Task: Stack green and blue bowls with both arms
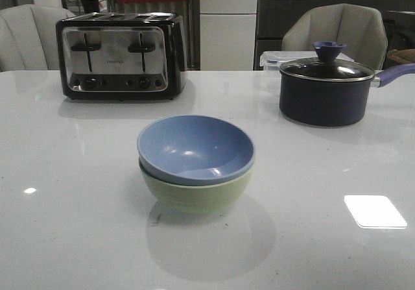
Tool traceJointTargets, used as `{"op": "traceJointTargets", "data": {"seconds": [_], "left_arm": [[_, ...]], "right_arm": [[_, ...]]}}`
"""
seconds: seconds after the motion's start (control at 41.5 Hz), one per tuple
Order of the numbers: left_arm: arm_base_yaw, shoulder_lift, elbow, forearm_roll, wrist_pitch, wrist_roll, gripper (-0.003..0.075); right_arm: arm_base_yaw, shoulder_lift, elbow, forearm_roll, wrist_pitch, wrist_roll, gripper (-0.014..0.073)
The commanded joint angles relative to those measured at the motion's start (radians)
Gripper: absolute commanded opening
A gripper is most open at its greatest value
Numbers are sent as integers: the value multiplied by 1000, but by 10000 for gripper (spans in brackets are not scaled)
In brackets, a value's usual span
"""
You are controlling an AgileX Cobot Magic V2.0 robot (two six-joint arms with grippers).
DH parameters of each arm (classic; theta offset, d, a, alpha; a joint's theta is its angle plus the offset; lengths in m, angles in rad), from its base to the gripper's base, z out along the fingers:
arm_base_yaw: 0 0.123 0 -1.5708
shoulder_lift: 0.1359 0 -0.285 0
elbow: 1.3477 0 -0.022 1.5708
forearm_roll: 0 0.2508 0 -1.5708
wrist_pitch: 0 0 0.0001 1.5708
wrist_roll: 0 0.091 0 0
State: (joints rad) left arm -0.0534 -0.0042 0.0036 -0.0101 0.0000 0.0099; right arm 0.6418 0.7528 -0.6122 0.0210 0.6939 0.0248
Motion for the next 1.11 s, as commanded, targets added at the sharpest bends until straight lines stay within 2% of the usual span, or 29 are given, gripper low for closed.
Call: {"op": "traceJointTargets", "data": {"seconds": [0.0,0.145,0.241,0.361,0.554,0.699,0.892,1.084], "left_arm": [[-8,-21,5,0,-87,-10,93],[-8,-19,5,0,-87,-10,93],[-8,-19,5,0,-87,-10,93],[-8,-19,5,0,-87,-10,93],[-8,-19,5,0,-87,-10,93],[-8,-19,5,0,-87,-10,93],[-8,-19,5,0,-87,-10,93],[-8,-19,5,0,-87,-10,93]], "right_arm": [[-3,-16,-20,-21,-56,-7,59],[-89,-87,15,-21,-62,-7,59],[-214,-191,67,-50,-104,-7,59],[-367,-336,161,-73,-205,-7,59],[-547,-560,365,-72,-406,-7,59],[-600,-676,495,-72,-517,-7,59],[-603,-748,632,-53,-694,-7,59],[-603,-775,637,-52,-700,-7,59]]}}
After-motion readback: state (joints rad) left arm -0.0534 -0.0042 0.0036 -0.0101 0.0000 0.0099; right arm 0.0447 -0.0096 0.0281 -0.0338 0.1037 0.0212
